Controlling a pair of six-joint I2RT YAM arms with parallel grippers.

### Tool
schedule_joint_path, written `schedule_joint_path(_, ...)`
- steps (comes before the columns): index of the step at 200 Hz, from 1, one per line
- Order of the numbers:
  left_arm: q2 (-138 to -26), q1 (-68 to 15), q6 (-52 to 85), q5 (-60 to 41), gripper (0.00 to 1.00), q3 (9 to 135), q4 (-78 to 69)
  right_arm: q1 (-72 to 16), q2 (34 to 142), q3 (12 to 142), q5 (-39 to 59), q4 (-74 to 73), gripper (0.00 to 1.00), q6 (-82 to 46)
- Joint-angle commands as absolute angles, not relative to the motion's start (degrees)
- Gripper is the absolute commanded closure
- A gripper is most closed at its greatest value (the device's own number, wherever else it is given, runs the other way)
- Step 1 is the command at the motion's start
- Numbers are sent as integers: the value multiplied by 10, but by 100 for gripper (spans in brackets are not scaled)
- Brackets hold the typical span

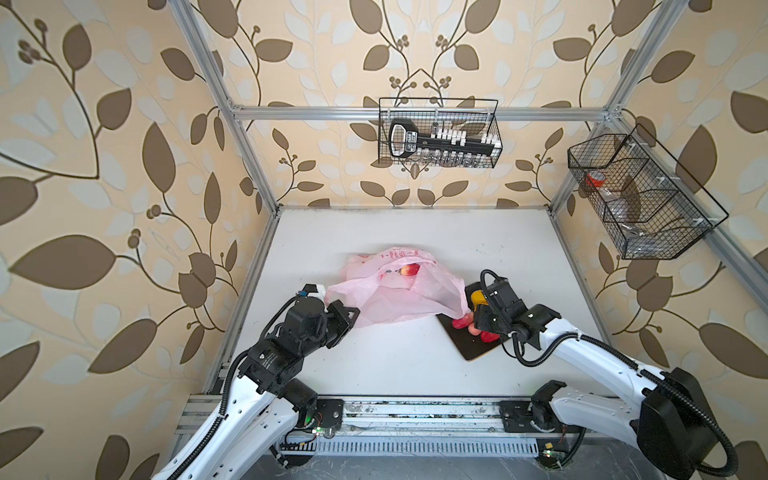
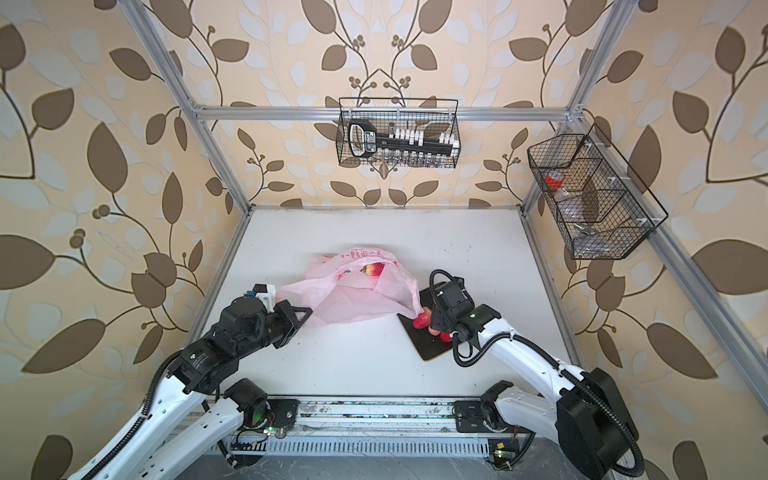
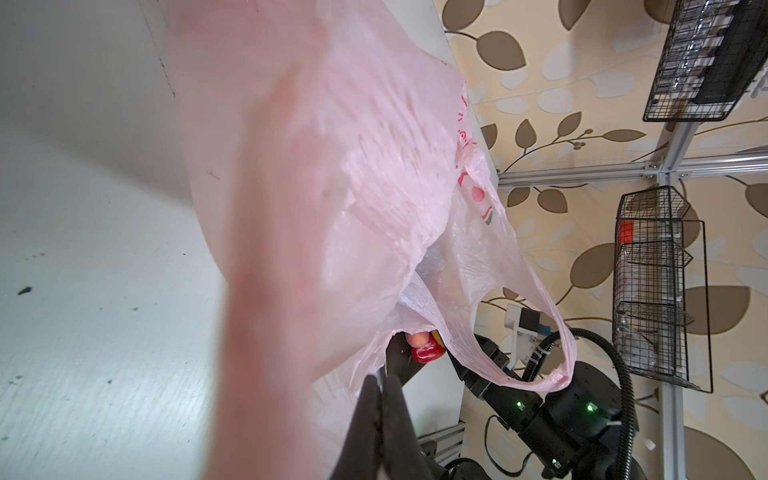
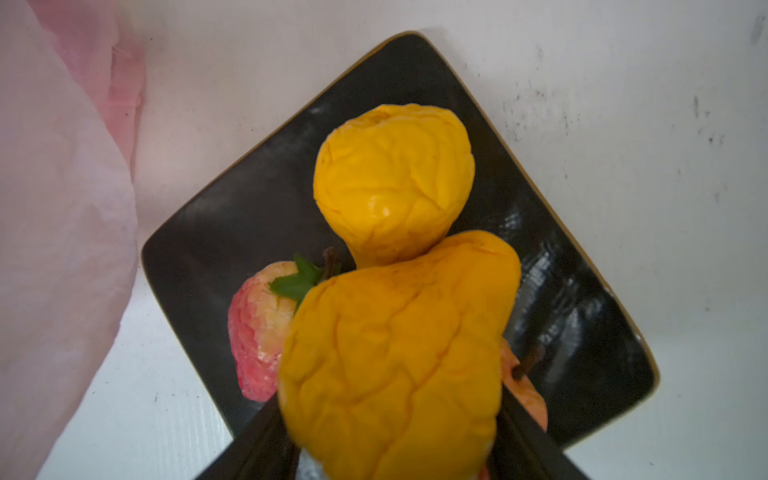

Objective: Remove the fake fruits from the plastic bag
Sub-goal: 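Lower the yellow pear onto the dark mat and open the right gripper, then move the right gripper back into the bag opening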

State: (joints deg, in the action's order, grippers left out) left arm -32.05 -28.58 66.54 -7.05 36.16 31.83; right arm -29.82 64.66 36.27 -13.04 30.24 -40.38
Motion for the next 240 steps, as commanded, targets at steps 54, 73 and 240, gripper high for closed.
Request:
schedule_joint_path(54, -327, -293, 661, -70, 100, 356, 308, -295, 605, 355, -127, 320, 15, -398)
schedule_joint_path(73, -333, -293, 661, -74, 100, 353, 302, -295, 570, 366, -118, 332, 12, -395)
schedule_joint_path(240, -340, -292, 658, -87, 100, 355, 291, -593, 679, 677, -96, 280, 47, -350)
